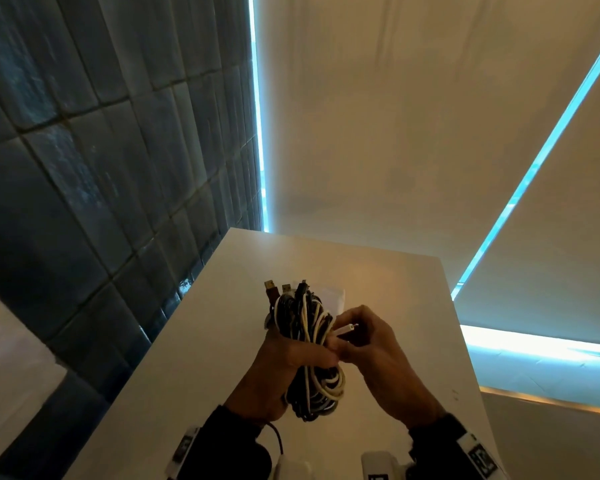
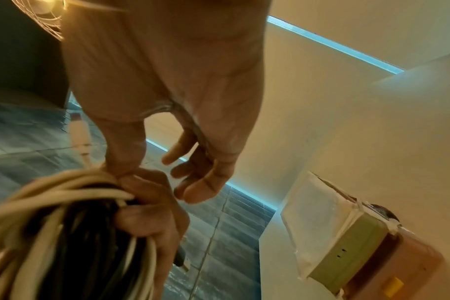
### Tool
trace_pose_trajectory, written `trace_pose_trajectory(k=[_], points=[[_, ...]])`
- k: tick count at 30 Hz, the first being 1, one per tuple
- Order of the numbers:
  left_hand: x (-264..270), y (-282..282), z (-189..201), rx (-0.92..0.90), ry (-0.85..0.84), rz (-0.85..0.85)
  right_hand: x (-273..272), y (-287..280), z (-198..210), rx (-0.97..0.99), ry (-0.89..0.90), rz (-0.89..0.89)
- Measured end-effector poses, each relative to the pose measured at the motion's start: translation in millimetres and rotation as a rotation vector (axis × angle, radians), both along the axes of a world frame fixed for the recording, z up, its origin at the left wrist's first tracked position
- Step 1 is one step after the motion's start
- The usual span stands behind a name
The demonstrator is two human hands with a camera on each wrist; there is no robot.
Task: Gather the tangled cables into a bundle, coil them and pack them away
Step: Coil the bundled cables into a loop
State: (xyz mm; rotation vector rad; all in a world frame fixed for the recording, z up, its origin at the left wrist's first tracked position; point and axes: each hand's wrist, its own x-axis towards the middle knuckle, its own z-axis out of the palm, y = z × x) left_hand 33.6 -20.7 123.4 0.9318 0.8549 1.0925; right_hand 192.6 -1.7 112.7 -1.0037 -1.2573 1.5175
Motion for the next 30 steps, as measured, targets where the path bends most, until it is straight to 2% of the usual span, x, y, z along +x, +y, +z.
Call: trace_pose_trajectory(k=[4,5,8,9,13,16,19,22,27,30], points=[[-1,2,6,0.05,0.031,0.061,11,-3,8,-0.084,0.375,0.184],[0,1,8,0.067,0.065,0.058,12,-1,10,-0.068,0.358,0.239],[12,1,4,0.124,0.245,0.046,-2,4,17,0.039,0.06,0.339],[16,1,4,0.131,0.276,0.039,-7,6,20,0.056,0.043,0.333],[18,7,3,0.187,0.363,0.012,-10,12,29,0.059,0.177,0.34],[12,6,10,0.162,0.323,-0.035,-15,9,31,0.151,0.133,0.234],[9,0,12,0.136,0.263,-0.1,-22,6,40,0.317,-0.039,0.119],[13,-5,7,0.128,0.216,-0.102,-22,4,47,0.385,-0.147,0.097],[17,-14,4,0.181,0.201,-0.056,-24,-3,46,0.436,-0.099,0.13],[10,-16,1,0.181,0.221,-0.038,-30,-5,36,0.396,-0.101,0.131]])
